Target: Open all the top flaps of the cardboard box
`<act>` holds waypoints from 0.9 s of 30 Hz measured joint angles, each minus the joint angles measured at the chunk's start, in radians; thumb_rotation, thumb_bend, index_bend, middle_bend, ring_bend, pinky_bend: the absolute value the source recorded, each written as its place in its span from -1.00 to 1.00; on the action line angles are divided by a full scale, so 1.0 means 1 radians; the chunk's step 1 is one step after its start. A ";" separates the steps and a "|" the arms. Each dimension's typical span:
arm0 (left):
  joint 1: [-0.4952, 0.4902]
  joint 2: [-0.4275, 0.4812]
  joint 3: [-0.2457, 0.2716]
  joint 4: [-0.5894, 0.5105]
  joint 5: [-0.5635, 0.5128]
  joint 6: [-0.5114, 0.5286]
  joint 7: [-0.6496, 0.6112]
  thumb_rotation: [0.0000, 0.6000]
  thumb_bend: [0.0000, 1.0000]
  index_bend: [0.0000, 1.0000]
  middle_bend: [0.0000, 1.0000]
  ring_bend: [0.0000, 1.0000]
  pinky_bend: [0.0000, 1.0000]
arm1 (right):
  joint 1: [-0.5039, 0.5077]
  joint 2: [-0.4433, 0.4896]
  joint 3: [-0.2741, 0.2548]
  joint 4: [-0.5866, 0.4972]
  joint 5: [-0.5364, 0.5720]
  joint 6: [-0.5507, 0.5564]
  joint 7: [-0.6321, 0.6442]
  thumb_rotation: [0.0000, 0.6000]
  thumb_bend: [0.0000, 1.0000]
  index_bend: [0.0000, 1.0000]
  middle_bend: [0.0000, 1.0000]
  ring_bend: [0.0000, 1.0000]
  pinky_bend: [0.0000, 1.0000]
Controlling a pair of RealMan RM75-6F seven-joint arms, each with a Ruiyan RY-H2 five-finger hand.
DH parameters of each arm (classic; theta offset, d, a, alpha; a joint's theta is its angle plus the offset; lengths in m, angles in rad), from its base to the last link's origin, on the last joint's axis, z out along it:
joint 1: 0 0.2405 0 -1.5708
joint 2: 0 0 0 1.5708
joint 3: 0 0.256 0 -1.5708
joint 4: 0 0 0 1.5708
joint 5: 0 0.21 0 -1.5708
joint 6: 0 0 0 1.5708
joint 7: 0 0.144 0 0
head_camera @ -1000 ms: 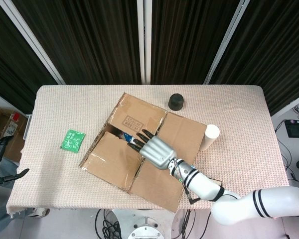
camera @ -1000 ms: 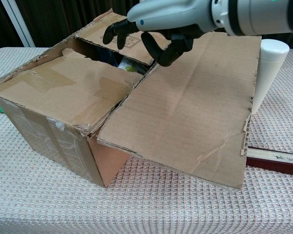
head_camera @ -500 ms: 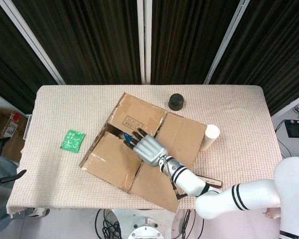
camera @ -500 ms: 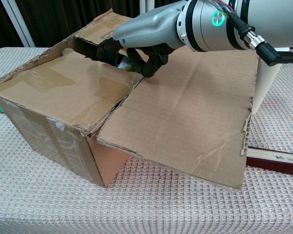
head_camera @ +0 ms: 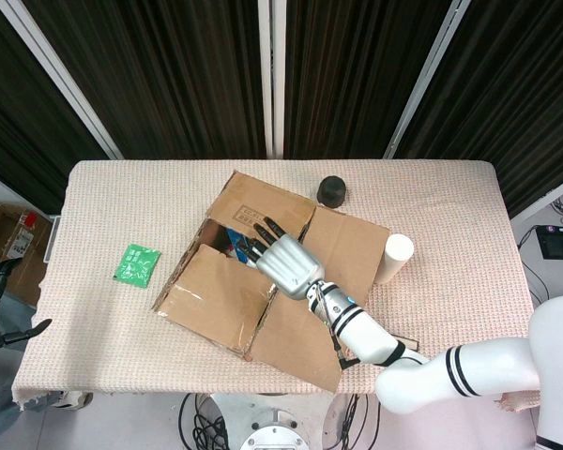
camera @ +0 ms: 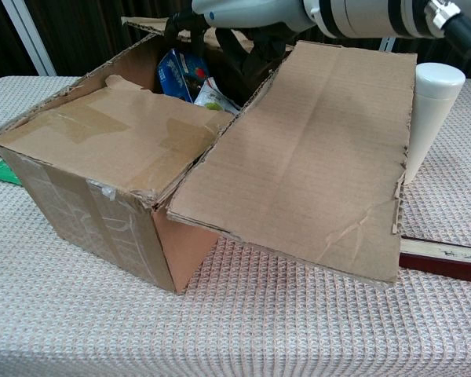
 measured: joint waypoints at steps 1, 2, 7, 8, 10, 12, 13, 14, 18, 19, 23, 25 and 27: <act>-0.001 -0.001 0.000 0.001 0.000 -0.001 0.000 0.59 -1.00 -0.75 -0.70 -0.85 -0.63 | 0.000 0.012 0.004 -0.006 -0.003 0.005 -0.001 1.00 1.00 -0.90 -0.72 -1.00 -1.00; -0.002 -0.001 -0.001 0.001 -0.001 -0.002 0.001 0.60 -1.00 -0.75 -0.70 -0.85 -0.63 | -0.001 0.022 0.007 -0.011 -0.004 0.010 -0.002 1.00 1.00 -0.90 -0.72 -1.00 -1.00; -0.008 -0.003 -0.003 0.001 -0.003 -0.010 0.001 0.59 -1.00 -0.75 -0.70 -0.85 -0.63 | -0.002 0.077 0.018 -0.032 0.002 0.033 -0.017 1.00 1.00 -0.92 -0.73 -1.00 -1.00; -0.009 -0.004 -0.004 0.001 -0.002 -0.011 0.001 0.59 -1.00 -0.75 -0.70 -0.85 -0.63 | -0.003 0.086 0.020 -0.032 0.002 0.036 -0.018 1.00 1.00 -0.94 -0.73 -1.00 -1.00; -0.010 -0.005 -0.004 0.002 -0.002 -0.011 0.003 0.59 -1.00 -0.75 -0.70 -0.85 -0.63 | -0.007 0.105 0.024 -0.032 0.000 0.042 -0.018 1.00 1.00 -0.97 -0.73 -1.00 -1.00; -0.011 -0.006 -0.004 0.002 -0.002 -0.013 0.005 0.60 -1.00 -0.75 -0.70 -0.85 -0.63 | -0.012 0.119 0.027 -0.030 -0.001 0.044 -0.013 1.00 1.00 -0.99 -0.73 -1.00 -1.00; -0.012 -0.006 -0.004 0.002 -0.002 -0.014 0.006 0.60 -1.00 -0.75 -0.70 -0.85 -0.63 | -0.015 0.128 0.028 -0.027 -0.001 0.043 -0.011 1.00 1.00 -1.00 -0.73 -1.00 -1.00; -0.013 -0.007 -0.004 0.001 -0.003 -0.015 0.007 0.60 -1.00 -0.75 -0.70 -0.85 -0.63 | -0.017 0.134 0.028 -0.024 -0.001 0.042 -0.009 1.00 1.00 -1.00 -0.73 -1.00 -1.00; -0.014 -0.009 -0.005 -0.001 -0.005 -0.017 0.012 0.59 -1.00 -0.75 -0.70 -0.85 -0.63 | -0.028 0.147 0.030 0.000 -0.002 0.037 0.004 1.00 1.00 -1.00 -0.75 -1.00 -1.00; -0.014 -0.009 -0.004 -0.002 -0.005 -0.016 0.013 0.60 -1.00 -0.75 -0.70 -0.85 -0.63 | -0.031 0.150 0.030 0.008 -0.004 0.036 0.008 1.00 1.00 -1.00 -0.76 -1.00 -1.00; -0.011 -0.008 -0.005 -0.001 -0.007 -0.011 0.017 0.60 -1.00 -0.75 -0.70 -0.85 -0.63 | -0.045 0.155 0.031 0.047 -0.018 0.036 0.022 1.00 1.00 -1.00 -0.79 -1.00 -1.00; -0.010 -0.008 -0.005 -0.001 -0.008 -0.010 0.017 0.59 -1.00 -0.75 -0.70 -0.85 -0.63 | -0.053 0.157 0.033 0.074 -0.018 0.034 0.035 1.00 1.00 -1.00 -0.82 -1.00 -1.00; -0.009 -0.008 -0.004 0.001 -0.009 -0.011 0.017 0.59 -1.00 -0.75 -0.70 -0.85 -0.63 | -0.060 0.160 0.037 0.098 -0.018 0.030 0.050 1.00 1.00 -1.00 -0.83 -1.00 -1.00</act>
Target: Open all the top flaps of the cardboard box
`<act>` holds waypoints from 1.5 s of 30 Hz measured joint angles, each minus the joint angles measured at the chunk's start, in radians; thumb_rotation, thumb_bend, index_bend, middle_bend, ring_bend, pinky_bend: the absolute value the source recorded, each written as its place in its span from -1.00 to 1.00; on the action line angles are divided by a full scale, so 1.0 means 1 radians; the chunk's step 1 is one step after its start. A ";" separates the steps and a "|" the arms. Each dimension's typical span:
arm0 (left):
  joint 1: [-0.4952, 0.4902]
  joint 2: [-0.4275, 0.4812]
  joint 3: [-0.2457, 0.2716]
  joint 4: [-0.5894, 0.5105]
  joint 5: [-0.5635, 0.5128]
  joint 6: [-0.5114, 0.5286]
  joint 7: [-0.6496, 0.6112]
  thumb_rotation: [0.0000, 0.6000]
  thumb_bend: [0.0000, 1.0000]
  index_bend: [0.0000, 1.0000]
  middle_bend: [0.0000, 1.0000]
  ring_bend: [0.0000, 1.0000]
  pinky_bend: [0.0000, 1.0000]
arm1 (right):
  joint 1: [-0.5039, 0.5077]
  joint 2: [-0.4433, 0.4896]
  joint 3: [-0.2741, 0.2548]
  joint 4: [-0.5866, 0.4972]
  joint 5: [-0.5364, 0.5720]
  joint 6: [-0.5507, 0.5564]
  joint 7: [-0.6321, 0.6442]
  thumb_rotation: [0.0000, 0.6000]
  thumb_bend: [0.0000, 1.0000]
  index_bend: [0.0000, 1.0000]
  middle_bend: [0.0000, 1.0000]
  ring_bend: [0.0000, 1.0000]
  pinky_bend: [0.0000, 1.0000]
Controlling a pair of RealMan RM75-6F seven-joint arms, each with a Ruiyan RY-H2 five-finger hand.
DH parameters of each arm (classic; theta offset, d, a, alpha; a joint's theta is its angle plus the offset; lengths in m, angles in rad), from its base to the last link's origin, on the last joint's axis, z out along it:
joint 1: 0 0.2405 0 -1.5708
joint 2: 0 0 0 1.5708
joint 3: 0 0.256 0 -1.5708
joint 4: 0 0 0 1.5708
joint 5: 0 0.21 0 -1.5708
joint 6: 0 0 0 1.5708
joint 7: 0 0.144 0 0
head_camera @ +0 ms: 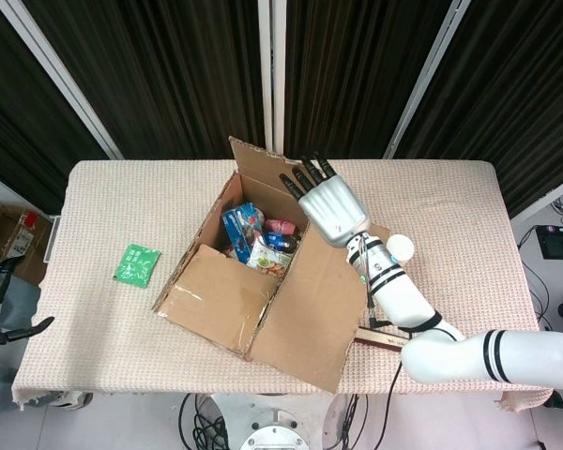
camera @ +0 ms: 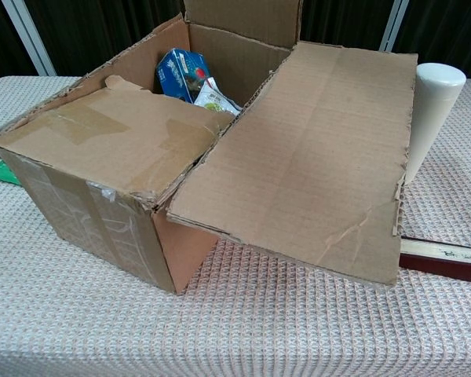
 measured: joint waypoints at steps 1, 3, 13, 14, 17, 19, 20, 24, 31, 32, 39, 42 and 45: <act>0.000 0.000 0.001 0.001 0.000 0.000 0.001 0.60 -1.00 -0.75 -0.70 -0.85 -0.63 | -0.006 0.002 0.003 0.016 0.001 -0.004 0.012 1.00 1.00 -1.00 -0.83 -1.00 -1.00; 0.000 0.000 0.001 0.001 -0.003 -0.003 0.002 0.60 -1.00 -0.75 -0.70 -0.85 -0.63 | -0.014 0.005 0.006 0.039 0.004 -0.013 0.027 1.00 1.00 -1.00 -0.83 -1.00 -1.00; -0.003 -0.001 -0.002 -0.006 -0.011 -0.010 0.016 0.59 -1.00 -0.75 -0.70 -0.85 -0.63 | -0.053 0.017 -0.002 0.158 0.058 -0.087 0.074 1.00 1.00 -1.00 -0.85 -1.00 -1.00; -0.003 0.000 -0.002 -0.007 -0.012 -0.011 0.018 0.59 -1.00 -0.75 -0.70 -0.85 -0.63 | -0.058 0.018 -0.002 0.165 0.059 -0.091 0.080 1.00 1.00 -1.00 -0.85 -1.00 -1.00; -0.005 0.000 -0.003 -0.011 -0.013 -0.012 0.023 0.59 -1.00 -0.75 -0.70 -0.85 -0.63 | -0.072 0.028 -0.001 0.169 0.047 -0.095 0.103 1.00 1.00 -1.00 -0.85 -1.00 -1.00; -0.007 0.000 -0.004 -0.012 -0.010 -0.012 0.024 0.59 -1.00 -0.75 -0.70 -0.85 -0.63 | -0.084 0.041 0.003 0.159 0.023 -0.093 0.124 1.00 1.00 -1.00 -0.86 -1.00 -1.00; -0.009 0.001 -0.005 -0.013 -0.006 -0.010 0.023 0.59 -1.00 -0.75 -0.70 -0.85 -0.62 | -0.091 0.049 0.006 0.151 0.010 -0.089 0.134 1.00 0.98 -1.00 -0.87 -1.00 -1.00; -0.021 0.004 -0.016 -0.019 0.019 0.002 -0.006 0.60 -1.00 -0.75 -0.70 -0.84 -0.60 | -0.138 0.098 0.021 0.099 -0.060 -0.055 0.201 1.00 0.77 -1.00 -0.88 -1.00 -1.00; -0.121 0.058 -0.061 -0.120 0.088 -0.039 -0.059 0.61 -1.00 -0.71 -0.68 -0.81 -0.60 | -0.285 0.208 0.048 0.013 -0.227 0.029 0.443 1.00 0.30 -1.00 -0.88 -1.00 -1.00; -0.148 0.067 -0.069 -0.144 0.101 -0.062 -0.057 0.61 -1.00 -0.71 -0.68 -0.81 -0.60 | -0.307 0.222 0.051 0.002 -0.248 0.040 0.485 1.00 0.22 -1.00 -0.88 -1.00 -1.00; -0.331 0.076 -0.111 -0.260 0.127 -0.282 -0.017 0.63 -1.00 -0.71 -0.67 -0.81 -0.60 | -0.552 0.364 0.039 -0.077 -0.467 0.156 0.824 1.00 -0.55 -1.00 -1.00 -1.00 -1.00; -0.433 0.054 -0.132 -0.279 0.121 -0.399 0.011 0.64 -1.00 -0.71 -0.67 -0.81 -0.60 | -0.681 0.438 0.010 -0.109 -0.575 0.227 0.934 1.00 -0.70 -1.00 -1.00 -1.00 -1.00; -0.532 0.012 -0.159 -0.279 0.092 -0.501 0.030 0.53 -1.00 -0.71 -0.67 -0.82 -0.60 | -0.799 0.492 -0.025 -0.124 -0.683 0.317 1.045 1.00 -0.73 -1.00 -1.00 -1.00 -1.00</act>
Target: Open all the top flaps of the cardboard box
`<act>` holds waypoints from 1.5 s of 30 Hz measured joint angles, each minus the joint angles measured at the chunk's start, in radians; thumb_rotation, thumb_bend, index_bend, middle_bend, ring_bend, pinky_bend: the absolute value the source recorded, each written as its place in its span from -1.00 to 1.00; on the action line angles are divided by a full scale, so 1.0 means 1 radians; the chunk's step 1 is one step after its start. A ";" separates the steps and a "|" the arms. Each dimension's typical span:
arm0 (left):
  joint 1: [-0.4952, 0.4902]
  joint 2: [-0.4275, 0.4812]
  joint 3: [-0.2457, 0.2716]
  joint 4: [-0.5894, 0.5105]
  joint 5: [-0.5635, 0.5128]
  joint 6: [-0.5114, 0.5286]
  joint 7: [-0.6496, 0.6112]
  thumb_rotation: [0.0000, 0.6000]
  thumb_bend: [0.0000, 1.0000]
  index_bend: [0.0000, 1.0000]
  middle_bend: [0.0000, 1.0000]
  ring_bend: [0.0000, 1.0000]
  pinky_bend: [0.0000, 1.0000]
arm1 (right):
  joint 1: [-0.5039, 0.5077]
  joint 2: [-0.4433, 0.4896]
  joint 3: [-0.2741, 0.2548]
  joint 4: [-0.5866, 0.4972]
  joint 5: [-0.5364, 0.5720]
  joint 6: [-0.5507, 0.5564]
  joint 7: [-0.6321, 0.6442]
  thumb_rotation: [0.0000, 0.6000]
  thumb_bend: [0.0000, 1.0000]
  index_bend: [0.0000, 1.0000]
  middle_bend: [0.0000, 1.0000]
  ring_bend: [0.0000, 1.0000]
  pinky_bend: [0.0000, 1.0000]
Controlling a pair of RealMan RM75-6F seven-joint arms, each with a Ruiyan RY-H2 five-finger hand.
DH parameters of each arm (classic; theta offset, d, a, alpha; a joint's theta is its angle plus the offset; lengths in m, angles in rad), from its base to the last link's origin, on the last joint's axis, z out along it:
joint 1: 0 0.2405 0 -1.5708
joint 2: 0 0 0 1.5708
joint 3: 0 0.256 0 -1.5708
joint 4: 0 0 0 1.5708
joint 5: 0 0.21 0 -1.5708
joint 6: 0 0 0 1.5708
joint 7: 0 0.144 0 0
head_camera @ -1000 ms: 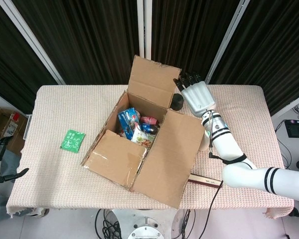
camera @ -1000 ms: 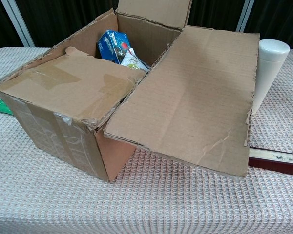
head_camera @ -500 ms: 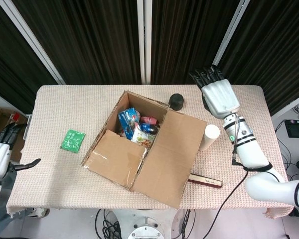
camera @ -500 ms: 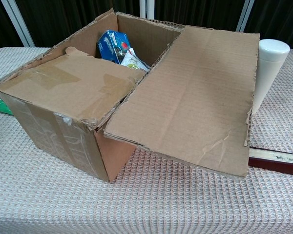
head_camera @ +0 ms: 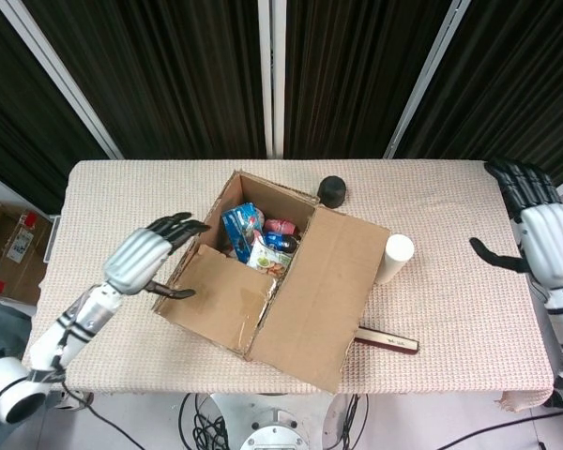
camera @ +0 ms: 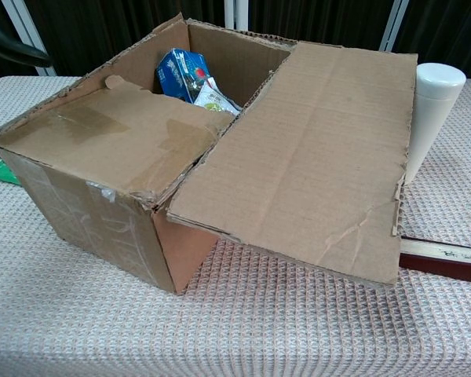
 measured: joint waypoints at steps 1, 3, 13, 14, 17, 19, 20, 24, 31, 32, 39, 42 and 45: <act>-0.024 -0.011 -0.007 0.002 -0.014 -0.028 0.003 0.49 -1.00 -0.70 -0.67 -0.82 -0.60 | -0.039 0.013 -0.013 0.001 -0.038 0.039 0.043 1.00 -0.72 -1.00 -1.00 -1.00 -1.00; -0.074 -0.034 -0.020 0.007 -0.049 -0.093 0.009 0.42 -1.00 -0.67 -0.66 -0.83 -0.61 | -0.094 0.024 -0.032 0.009 -0.089 0.099 0.102 1.00 -0.72 -1.00 -1.00 -1.00 -1.00; -0.240 -0.105 -0.023 0.045 -0.240 -0.311 0.112 -0.45 -1.00 -0.50 -0.59 -0.89 -0.69 | -0.278 -0.009 -0.064 0.161 -0.195 0.290 0.256 1.00 -0.65 -1.00 -1.00 -1.00 -1.00; -0.252 -0.108 -0.019 0.047 -0.263 -0.325 0.128 -0.45 -1.00 -0.49 -0.59 -0.89 -0.69 | -0.283 -0.015 -0.061 0.169 -0.196 0.293 0.259 1.00 -0.65 -1.00 -1.00 -1.00 -1.00; -0.277 -0.114 -0.006 0.052 -0.307 -0.347 0.167 -0.46 -1.00 -0.47 -0.56 -0.90 -0.70 | -0.291 -0.028 -0.049 0.189 -0.198 0.295 0.273 1.00 -0.65 -1.00 -1.00 -1.00 -1.00; -0.287 -0.114 0.003 0.054 -0.329 -0.356 0.185 -0.49 -1.00 -0.44 -0.53 -0.90 -0.70 | -0.294 -0.035 -0.040 0.198 -0.201 0.292 0.283 1.00 -0.65 -1.00 -1.00 -1.00 -1.00; -0.294 -0.114 0.010 0.056 -0.340 -0.362 0.198 -0.50 -1.00 -0.42 -0.51 -0.90 -0.70 | -0.294 -0.038 -0.036 0.200 -0.201 0.289 0.285 1.00 -0.64 -1.00 -1.00 -1.00 -1.00; -0.312 -0.109 0.036 0.064 -0.375 -0.376 0.249 -0.58 -1.00 -0.37 -0.43 -0.90 -0.70 | -0.292 -0.048 -0.021 0.209 -0.204 0.276 0.289 1.00 -0.62 -1.00 -1.00 -1.00 -1.00; -0.334 -0.086 0.075 0.048 -0.447 -0.375 0.310 -0.72 -1.00 -0.22 -0.25 -0.89 -0.70 | -0.285 -0.058 0.002 0.212 -0.204 0.246 0.295 1.00 -0.58 -1.00 -1.00 -1.00 -1.00; -0.334 -0.082 0.076 0.041 -0.449 -0.366 0.312 -0.73 -1.00 -0.20 -0.22 -0.89 -0.70 | -0.284 -0.058 0.004 0.212 -0.204 0.242 0.295 1.00 -0.58 -1.00 -1.00 -1.00 -1.00; -0.321 -0.032 0.070 -0.026 -0.423 -0.306 0.312 -0.74 -1.00 -0.05 -0.03 -0.84 -0.70 | -0.280 -0.061 0.019 0.204 -0.206 0.216 0.290 1.00 -0.58 -1.00 -1.00 -1.00 -1.00; -0.315 -0.001 0.064 -0.058 -0.410 -0.291 0.305 -0.79 -1.00 -0.01 0.04 -0.80 -0.70 | -0.282 -0.064 0.025 0.203 -0.206 0.213 0.291 1.00 -0.57 -1.00 -1.00 -1.00 -1.00; -0.307 0.026 0.055 -0.090 -0.402 -0.277 0.285 -0.82 -1.00 0.01 0.08 -0.77 -0.70 | -0.283 -0.066 0.029 0.203 -0.206 0.208 0.293 1.00 -0.57 -1.00 -1.00 -1.00 -1.00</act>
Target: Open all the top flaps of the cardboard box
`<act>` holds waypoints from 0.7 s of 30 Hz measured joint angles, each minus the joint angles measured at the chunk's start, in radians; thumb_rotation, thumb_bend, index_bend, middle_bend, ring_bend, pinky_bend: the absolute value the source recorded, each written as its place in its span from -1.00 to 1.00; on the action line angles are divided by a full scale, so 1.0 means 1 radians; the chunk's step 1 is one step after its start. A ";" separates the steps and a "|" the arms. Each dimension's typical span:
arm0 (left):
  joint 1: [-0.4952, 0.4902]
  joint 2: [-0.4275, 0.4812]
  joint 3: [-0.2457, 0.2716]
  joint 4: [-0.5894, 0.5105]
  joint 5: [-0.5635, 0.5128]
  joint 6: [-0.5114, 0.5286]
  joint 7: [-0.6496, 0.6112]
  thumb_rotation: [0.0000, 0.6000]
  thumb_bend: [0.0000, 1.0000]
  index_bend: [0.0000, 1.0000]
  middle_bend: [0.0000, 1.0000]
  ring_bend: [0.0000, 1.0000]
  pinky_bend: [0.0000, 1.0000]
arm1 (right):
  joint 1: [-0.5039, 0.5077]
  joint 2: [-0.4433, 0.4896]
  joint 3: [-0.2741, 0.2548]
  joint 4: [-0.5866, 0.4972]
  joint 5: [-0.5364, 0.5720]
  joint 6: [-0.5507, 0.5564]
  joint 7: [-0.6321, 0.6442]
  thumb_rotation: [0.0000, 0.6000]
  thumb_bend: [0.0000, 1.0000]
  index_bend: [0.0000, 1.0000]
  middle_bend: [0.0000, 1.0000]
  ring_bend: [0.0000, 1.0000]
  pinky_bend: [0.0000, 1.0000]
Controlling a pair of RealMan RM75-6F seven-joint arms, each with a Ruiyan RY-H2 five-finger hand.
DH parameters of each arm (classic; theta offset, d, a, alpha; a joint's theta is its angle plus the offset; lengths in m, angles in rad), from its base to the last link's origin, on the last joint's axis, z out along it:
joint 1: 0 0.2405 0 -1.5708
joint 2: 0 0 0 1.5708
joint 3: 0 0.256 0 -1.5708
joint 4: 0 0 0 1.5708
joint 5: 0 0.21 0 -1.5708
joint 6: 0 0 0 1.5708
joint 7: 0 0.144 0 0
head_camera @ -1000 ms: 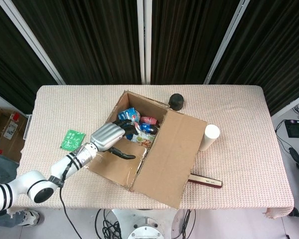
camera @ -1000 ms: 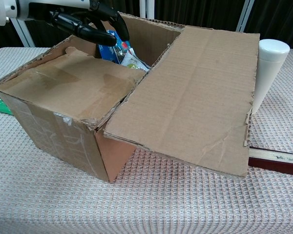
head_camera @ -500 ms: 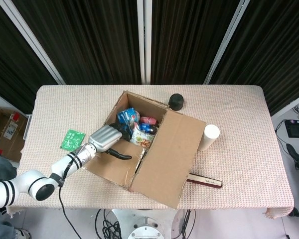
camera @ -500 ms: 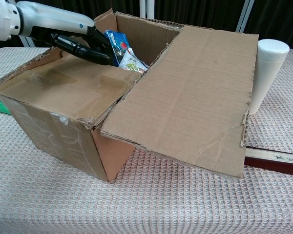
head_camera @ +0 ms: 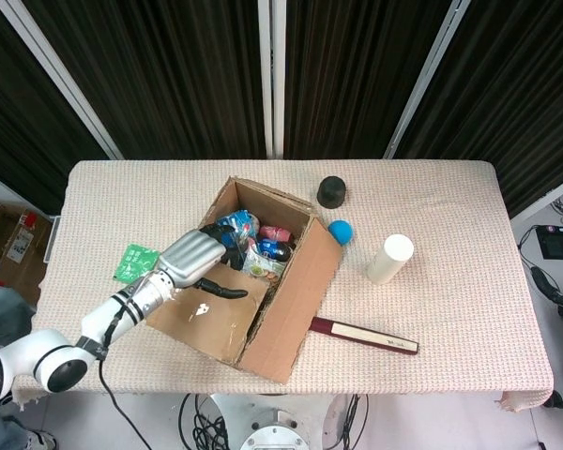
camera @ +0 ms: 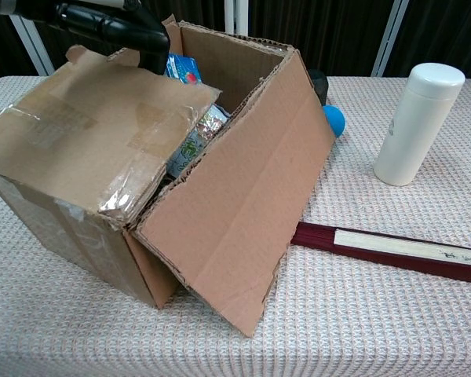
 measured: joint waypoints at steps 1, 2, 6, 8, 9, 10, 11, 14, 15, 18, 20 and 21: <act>0.002 0.010 -0.003 -0.009 0.002 0.003 -0.007 -0.83 -1.00 0.02 0.09 -0.76 -0.70 | 0.000 -0.001 0.002 0.000 0.000 -0.001 0.000 1.00 -0.57 -1.00 -1.00 -1.00 -1.00; 0.006 0.026 -0.008 -0.023 0.006 0.008 -0.017 -0.84 -1.00 0.03 0.10 -0.76 -0.70 | 0.000 -0.001 0.004 0.000 0.000 -0.002 0.000 1.00 -0.57 -1.00 -1.00 -1.00 -1.00; 0.016 0.086 -0.026 -0.073 0.013 0.014 -0.060 -0.84 -1.00 0.04 0.15 -0.73 -0.70 | 0.000 -0.003 0.012 -0.001 -0.003 -0.002 -0.006 1.00 -0.57 -1.00 -1.00 -1.00 -1.00; 0.020 0.124 -0.035 -0.097 0.015 0.010 -0.078 -0.87 -1.00 0.06 0.17 -0.71 -0.70 | 0.001 -0.006 0.017 -0.002 -0.004 -0.004 -0.014 1.00 -0.57 -1.00 -1.00 -1.00 -1.00; 0.022 0.141 -0.038 -0.107 0.017 0.009 -0.084 -0.89 -1.00 0.07 0.19 -0.70 -0.70 | 0.002 -0.008 0.019 -0.002 -0.004 -0.006 -0.016 1.00 -0.57 -1.00 -1.00 -1.00 -1.00; 0.023 0.157 -0.041 -0.118 0.018 0.008 -0.090 -0.91 -1.00 0.09 0.21 -0.69 -0.70 | 0.003 -0.010 0.020 -0.003 -0.005 -0.008 -0.018 1.00 -0.57 -1.00 -1.00 -1.00 -1.00; 0.026 0.178 -0.045 -0.133 0.020 0.007 -0.099 -0.93 -1.00 0.11 0.23 -0.67 -0.70 | 0.005 -0.012 0.022 -0.003 -0.006 -0.010 -0.019 1.00 -0.57 -1.00 -1.00 -1.00 -1.00; 0.037 0.224 -0.054 -0.168 0.028 0.005 -0.123 -0.94 -1.00 0.16 0.27 -0.64 -0.70 | 0.008 -0.017 0.028 -0.004 -0.006 -0.016 -0.022 1.00 -0.57 -1.00 -1.00 -1.00 -1.00; 0.040 0.236 -0.056 -0.176 0.032 0.005 -0.130 -0.93 -1.00 0.16 0.28 -0.63 -0.70 | 0.009 -0.018 0.029 -0.005 -0.006 -0.017 -0.024 1.00 -0.57 -1.00 -1.00 -1.00 -1.00; 0.053 0.269 -0.059 -0.196 0.048 0.006 -0.142 -0.93 -1.00 0.17 0.32 -0.61 -0.70 | 0.011 -0.019 0.033 -0.008 -0.009 -0.020 -0.030 1.00 -0.57 -1.00 -1.00 -1.00 -1.00; 0.061 0.285 -0.060 -0.206 0.054 0.007 -0.154 -0.94 -1.00 0.18 0.34 -0.60 -0.70 | 0.011 -0.018 0.035 -0.012 -0.012 -0.021 -0.034 1.00 -0.57 -1.00 -1.00 -1.00 -1.00; 0.065 0.292 -0.061 -0.210 0.057 0.008 -0.159 -0.94 -1.00 0.19 0.35 -0.59 -0.70 | 0.011 -0.017 0.035 -0.015 -0.013 -0.022 -0.037 1.00 -0.57 -1.00 -1.00 -1.00 -1.00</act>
